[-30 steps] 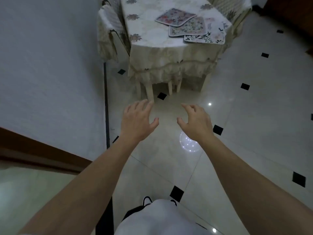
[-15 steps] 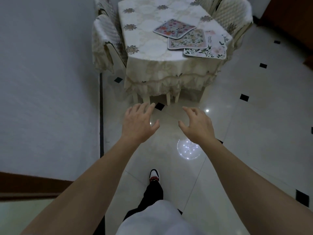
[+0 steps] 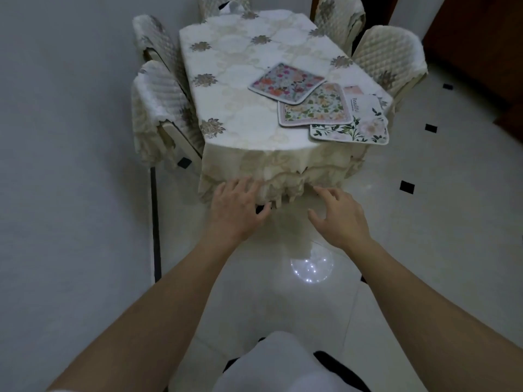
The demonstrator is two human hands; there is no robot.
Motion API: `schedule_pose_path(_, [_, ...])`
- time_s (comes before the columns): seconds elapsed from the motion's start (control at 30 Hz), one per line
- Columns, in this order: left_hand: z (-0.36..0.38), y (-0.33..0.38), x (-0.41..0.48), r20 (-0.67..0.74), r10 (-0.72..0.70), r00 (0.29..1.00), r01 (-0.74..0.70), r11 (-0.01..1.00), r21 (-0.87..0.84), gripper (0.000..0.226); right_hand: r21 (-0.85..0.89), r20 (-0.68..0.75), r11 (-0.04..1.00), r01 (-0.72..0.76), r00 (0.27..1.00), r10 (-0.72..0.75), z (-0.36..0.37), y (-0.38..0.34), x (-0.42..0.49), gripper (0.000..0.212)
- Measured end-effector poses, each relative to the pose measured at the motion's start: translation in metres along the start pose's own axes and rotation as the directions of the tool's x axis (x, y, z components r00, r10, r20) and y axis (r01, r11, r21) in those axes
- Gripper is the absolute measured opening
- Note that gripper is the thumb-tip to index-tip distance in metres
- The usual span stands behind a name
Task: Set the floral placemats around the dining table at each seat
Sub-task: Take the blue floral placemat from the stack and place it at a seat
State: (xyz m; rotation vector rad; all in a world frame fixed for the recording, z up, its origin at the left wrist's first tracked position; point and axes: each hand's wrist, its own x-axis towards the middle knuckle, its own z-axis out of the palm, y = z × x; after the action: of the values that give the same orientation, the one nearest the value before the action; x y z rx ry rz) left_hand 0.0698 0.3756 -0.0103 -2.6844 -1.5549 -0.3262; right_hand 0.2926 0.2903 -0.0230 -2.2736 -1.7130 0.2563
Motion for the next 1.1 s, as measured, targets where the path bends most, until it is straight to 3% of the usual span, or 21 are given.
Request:
schedule_pose_path(0.23, [0.019,0.004,0.088,-0.001,0.057,0.998,-0.057,0.998,-0.004,0.061,0.001,-0.047,1.000,-0.031,0.998,0.031,-0.002,0.022,0.076,0.046])
schedule_pose_path(0.43, [0.048,0.012,0.170,0.034,0.088,0.996,-0.089,0.996,0.023,0.064,0.017,-0.020,0.999,-0.052,0.998,0.052,0.001,0.053,0.154,0.051])
schedule_pose_path(0.83, [0.067,0.034,0.363,0.041,0.022,0.999,-0.027,0.992,0.124,0.064,0.108,0.028,0.993,-0.040,0.999,0.038,-0.014,0.132,0.338,0.058])
schedule_pose_path(1.1, [0.080,0.027,0.425,0.056,-0.053,0.997,0.046,0.992,0.117,0.065,0.098,0.054,0.995,0.033,0.998,-0.039,-0.017,0.139,0.422,0.058])
